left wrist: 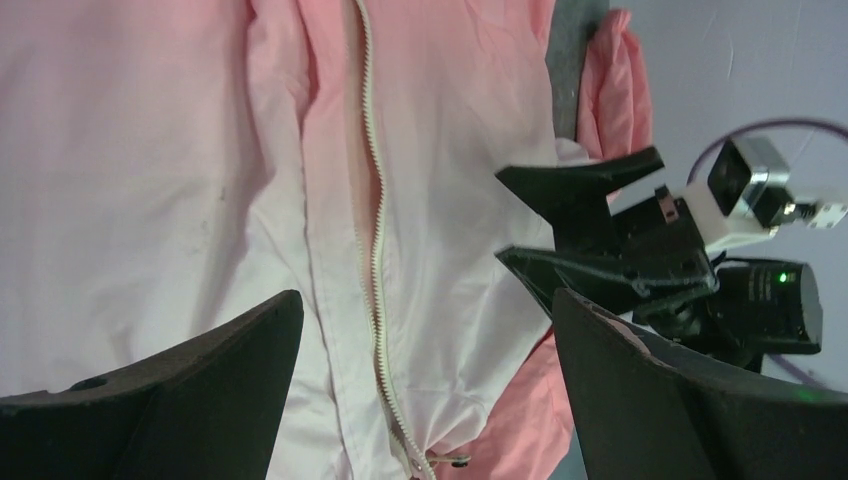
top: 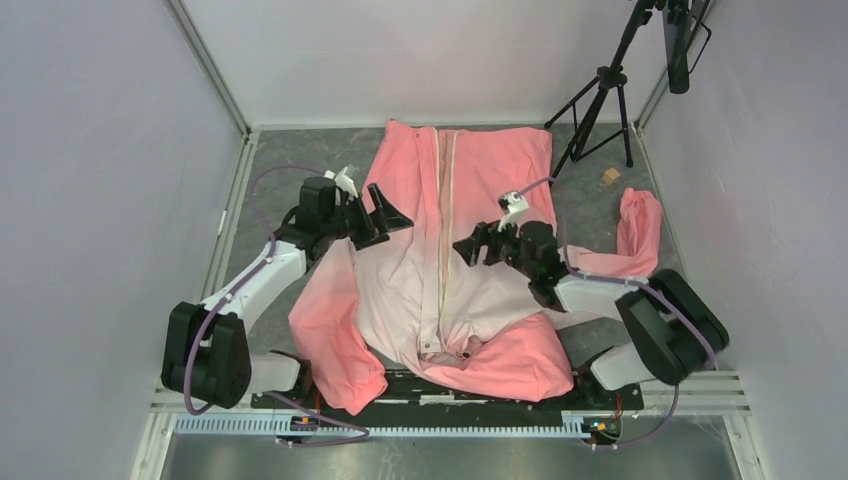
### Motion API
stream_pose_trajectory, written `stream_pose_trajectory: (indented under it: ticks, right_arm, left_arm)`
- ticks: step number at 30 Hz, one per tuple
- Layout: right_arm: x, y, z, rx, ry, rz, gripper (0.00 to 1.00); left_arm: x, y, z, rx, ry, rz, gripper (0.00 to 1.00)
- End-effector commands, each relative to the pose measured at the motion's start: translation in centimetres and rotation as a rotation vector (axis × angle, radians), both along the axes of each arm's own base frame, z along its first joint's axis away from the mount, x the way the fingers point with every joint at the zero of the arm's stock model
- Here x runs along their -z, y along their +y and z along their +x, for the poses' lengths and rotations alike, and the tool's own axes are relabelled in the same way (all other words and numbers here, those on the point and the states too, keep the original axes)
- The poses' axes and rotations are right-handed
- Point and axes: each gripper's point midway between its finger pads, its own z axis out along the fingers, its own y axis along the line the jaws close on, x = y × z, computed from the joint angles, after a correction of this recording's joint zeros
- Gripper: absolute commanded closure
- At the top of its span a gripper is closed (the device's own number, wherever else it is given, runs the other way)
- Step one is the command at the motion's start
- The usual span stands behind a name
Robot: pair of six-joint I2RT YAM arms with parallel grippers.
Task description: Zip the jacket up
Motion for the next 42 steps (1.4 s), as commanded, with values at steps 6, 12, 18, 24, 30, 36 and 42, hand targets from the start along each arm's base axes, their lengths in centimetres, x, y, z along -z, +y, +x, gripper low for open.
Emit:
stream_pose_trajectory:
  ticks: [6,12,18,24,30,36,42]
  right_arm:
    - [-5.7,4.4,13.0,0.242,-0.155,0.077,0.36]
    - [-7.1,5.8,20.0,0.341,-0.162,0.130,0.42]
    - [-6.7,8.5,25.0,0.323,-0.089,0.221,0.48]
    - [-4.8,9.5,27.9,0.330,-0.034,0.246,0.50]
    - [-2.5,9.7,29.5,0.336,0.018,0.265,0.60]
    - [-0.8,9.1,30.2,0.354,0.048,0.265,0.60]
    - [0.1,8.2,30.8,0.370,0.056,0.262,0.58]
  left_arm:
    - [-0.2,-2.9,-3.1,0.129,0.038,-0.030,0.00]
    - [0.2,-2.2,-4.5,0.144,0.040,0.007,0.00]
    - [0.8,-1.8,-5.2,0.164,0.046,0.040,0.00]
    - [0.0,-1.1,-4.7,0.169,0.000,0.110,0.00]
    - [-0.5,-0.7,-4.0,0.152,-0.035,0.141,0.00]
    - [-0.6,-0.7,-3.5,0.147,-0.042,0.149,0.00]
    - [-0.6,-0.9,-3.1,0.153,-0.042,0.153,0.00]
